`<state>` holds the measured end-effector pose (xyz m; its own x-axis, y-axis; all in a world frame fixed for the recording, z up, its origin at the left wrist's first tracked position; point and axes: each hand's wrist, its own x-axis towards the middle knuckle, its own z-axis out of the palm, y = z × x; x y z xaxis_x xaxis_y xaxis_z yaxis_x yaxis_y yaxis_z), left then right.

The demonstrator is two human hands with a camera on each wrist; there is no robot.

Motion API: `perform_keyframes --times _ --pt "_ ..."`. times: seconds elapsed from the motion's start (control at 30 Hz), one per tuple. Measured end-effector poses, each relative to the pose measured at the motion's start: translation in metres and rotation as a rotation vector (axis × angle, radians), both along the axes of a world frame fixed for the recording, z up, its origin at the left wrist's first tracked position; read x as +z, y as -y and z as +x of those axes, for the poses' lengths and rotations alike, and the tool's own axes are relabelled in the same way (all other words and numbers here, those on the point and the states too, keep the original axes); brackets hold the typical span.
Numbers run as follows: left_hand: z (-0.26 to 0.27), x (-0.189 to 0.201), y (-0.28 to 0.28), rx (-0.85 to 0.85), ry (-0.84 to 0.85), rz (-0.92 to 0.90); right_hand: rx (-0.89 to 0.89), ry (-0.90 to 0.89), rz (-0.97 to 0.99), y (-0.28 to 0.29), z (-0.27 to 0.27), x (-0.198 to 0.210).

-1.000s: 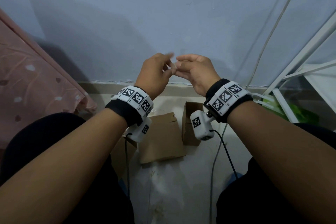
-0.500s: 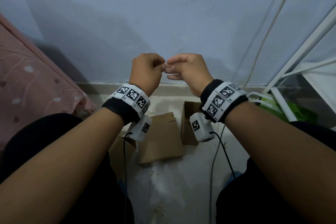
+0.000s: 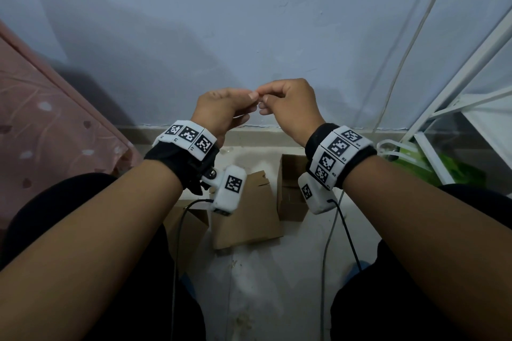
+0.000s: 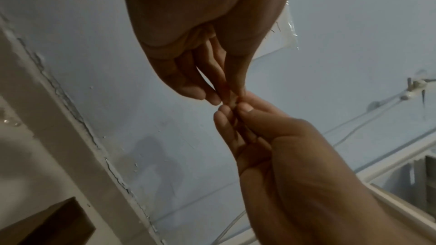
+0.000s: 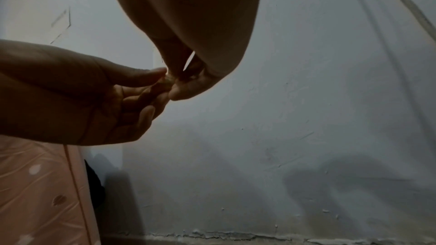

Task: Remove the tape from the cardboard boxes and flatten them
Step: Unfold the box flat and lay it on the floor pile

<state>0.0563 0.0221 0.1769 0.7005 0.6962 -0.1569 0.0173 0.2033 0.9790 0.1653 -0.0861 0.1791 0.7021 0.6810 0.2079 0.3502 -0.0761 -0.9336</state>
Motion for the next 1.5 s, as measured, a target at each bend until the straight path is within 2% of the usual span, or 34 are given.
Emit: perform_keyframes --times 0.1,0.2,0.3,0.43,0.53,0.63,0.7,0.8,0.83,1.03,1.2,1.27,1.37,1.43,1.5 --pt "0.0 0.004 0.0 0.003 0.01 -0.039 0.063 0.009 0.006 0.0 -0.004 -0.001" --pt "0.0 0.007 0.003 0.02 -0.02 0.022 0.062 0.081 -0.011 0.001 -0.007 -0.003" --pt "-0.001 0.008 0.004 -0.001 -0.145 0.13 -0.011 0.225 -0.089 0.0 -0.005 -0.01" --pt "0.001 0.006 0.007 -0.011 -0.297 0.404 0.032 0.391 -0.177 0.004 -0.007 -0.013" --pt "0.0 0.006 0.016 -0.082 -0.281 0.469 0.004 0.553 -0.225 0.003 -0.013 -0.009" --pt "0.0 0.008 0.016 -0.058 -0.255 0.503 -0.048 0.823 -0.417 0.003 -0.015 -0.004" --pt "0.003 0.011 0.012 -0.037 -0.214 0.411 -0.053 0.891 -0.401 0.004 -0.015 -0.005" --pt "0.0 0.018 0.003 -0.013 -0.144 0.077 0.001 0.815 -0.26 0.003 -0.012 -0.011" --pt "-0.002 0.02 -0.001 -0.027 -0.127 0.04 0.012 0.787 -0.2 0.002 -0.012 -0.013" --pt "-0.009 0.023 -0.005 -0.002 -0.043 0.092 -0.016 0.413 -0.031 -0.003 -0.011 -0.011" --pt "-0.009 0.024 0.002 0.077 0.025 0.116 0.036 0.251 0.009 -0.005 -0.014 -0.006" --pt "-0.009 0.025 0.001 0.091 0.021 0.105 0.046 0.232 0.022 -0.004 -0.016 -0.006" --pt "-0.007 0.025 0.001 0.097 -0.032 0.096 -0.027 0.344 0.032 -0.005 -0.016 -0.009" --pt "-0.006 0.022 0.001 0.105 -0.07 0.09 -0.08 0.397 -0.014 -0.003 -0.016 -0.009" --pt "-0.004 0.02 0.001 0.125 -0.099 0.105 -0.099 0.369 -0.075 0.0 -0.017 -0.004"
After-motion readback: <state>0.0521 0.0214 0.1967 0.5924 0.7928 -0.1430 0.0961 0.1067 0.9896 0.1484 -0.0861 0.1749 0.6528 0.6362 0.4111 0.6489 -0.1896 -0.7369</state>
